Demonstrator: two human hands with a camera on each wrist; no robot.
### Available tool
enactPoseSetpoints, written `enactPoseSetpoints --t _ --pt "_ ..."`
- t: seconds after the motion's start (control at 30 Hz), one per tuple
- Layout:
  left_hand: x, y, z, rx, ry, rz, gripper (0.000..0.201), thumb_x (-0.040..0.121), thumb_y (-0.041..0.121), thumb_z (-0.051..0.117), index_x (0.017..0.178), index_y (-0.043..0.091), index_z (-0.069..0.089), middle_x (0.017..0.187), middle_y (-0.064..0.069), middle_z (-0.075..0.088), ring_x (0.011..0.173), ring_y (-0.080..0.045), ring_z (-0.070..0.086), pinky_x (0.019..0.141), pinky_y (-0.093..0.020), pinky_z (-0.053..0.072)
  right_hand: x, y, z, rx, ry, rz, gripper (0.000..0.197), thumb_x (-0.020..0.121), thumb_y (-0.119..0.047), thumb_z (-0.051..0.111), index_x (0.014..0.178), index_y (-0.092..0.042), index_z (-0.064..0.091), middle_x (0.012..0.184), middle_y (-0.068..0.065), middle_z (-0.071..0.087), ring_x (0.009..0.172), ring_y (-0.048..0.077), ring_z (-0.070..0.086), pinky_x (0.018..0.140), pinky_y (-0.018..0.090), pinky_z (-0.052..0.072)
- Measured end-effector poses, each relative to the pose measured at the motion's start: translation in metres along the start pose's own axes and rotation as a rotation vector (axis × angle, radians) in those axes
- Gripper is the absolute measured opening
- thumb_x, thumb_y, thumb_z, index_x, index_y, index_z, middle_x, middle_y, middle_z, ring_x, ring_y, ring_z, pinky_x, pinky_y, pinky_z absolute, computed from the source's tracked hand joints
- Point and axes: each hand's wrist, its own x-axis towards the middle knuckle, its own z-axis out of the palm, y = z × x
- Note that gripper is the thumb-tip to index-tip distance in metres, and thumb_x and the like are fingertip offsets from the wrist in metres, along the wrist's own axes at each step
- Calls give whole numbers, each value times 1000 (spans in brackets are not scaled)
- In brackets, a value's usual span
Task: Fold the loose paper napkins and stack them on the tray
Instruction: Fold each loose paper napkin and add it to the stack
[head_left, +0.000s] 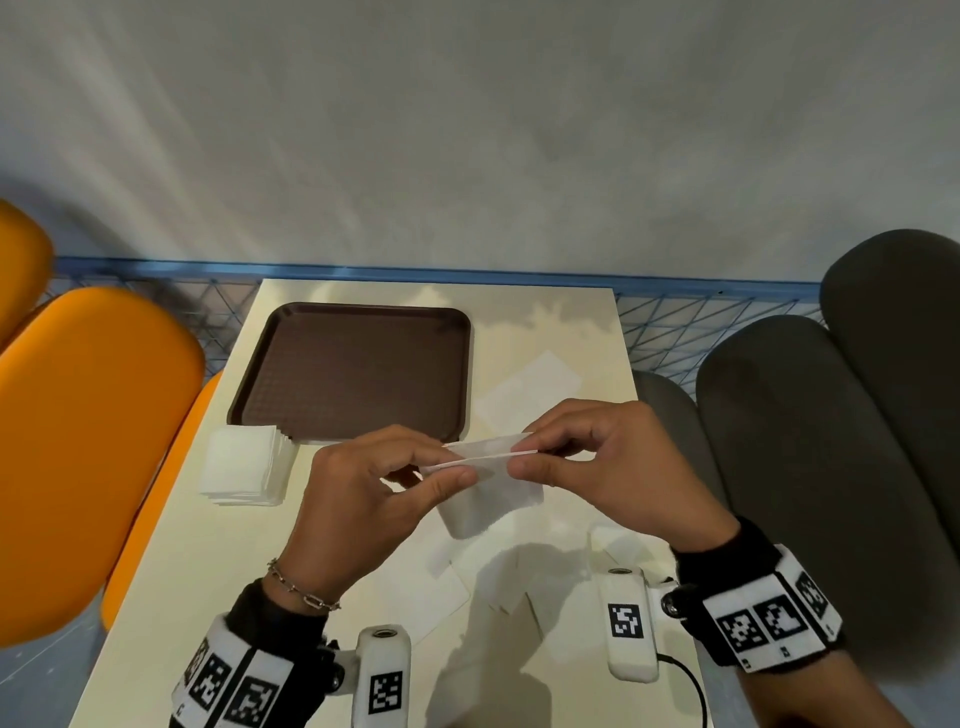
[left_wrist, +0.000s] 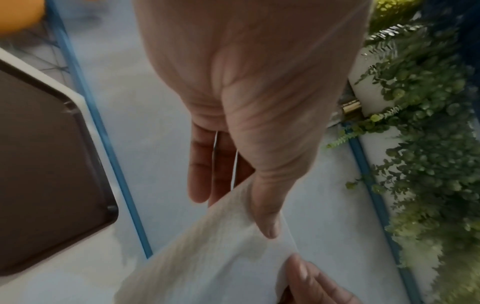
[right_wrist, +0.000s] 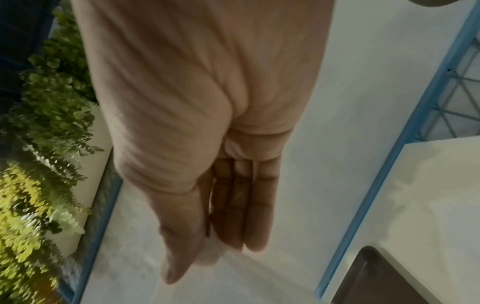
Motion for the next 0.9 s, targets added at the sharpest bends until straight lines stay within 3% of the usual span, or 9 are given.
enactPoseSetpoints --t 0.07,0.17,0.3,0.43,0.6,0.77,0.9 --pt "-2 2 0 -75 27 -90 18 76 39 86 89 27 85 87 20 78 78 -9 75 66 -20 59 -2 -1 0 66 34 18 11 79 -23 91 88 -18 85 90 -8 80 83 15 77 80 24 61" --pt "-4 5 0 -237 51 -223 18 72 36 87 85 25 84 86 11 80 71 -19 77 64 -39 65 -3 -4 0 166 77 65 12 77 -22 91 87 -19 84 90 -3 82 83 20 78 79 30 63" --pt "-5 9 -2 -352 52 -279 11 79 28 84 87 21 85 85 -1 81 61 -27 75 60 -51 63 -7 -7 4 293 137 80 11 77 -18 89 86 -19 84 90 4 82 82 28 78 81 32 64" --pt "-6 11 -3 -390 77 -271 11 81 20 83 90 13 85 89 -4 80 64 -31 74 56 -51 63 -10 -8 13 376 242 50 12 75 -13 89 83 -22 85 90 4 82 80 20 78 78 26 62" --pt "-9 14 1 -442 188 -350 13 72 21 89 82 14 85 80 -8 80 62 -37 73 55 -51 62 -11 -12 21 426 301 58 16 72 -8 90 82 -19 84 85 5 82 77 15 77 76 22 61" --pt "-11 16 0 -441 197 -346 15 72 18 88 82 9 82 78 -8 79 61 -32 73 52 -41 62 -9 -15 21 412 302 87 14 70 -13 92 78 -24 86 84 5 82 76 18 77 75 25 62" --pt "-12 19 0 -416 190 -328 13 72 18 87 82 10 83 77 -6 79 58 -28 70 51 -34 61 -8 -16 20 443 302 125 11 70 -12 92 76 -19 84 79 9 80 69 16 75 70 23 60"
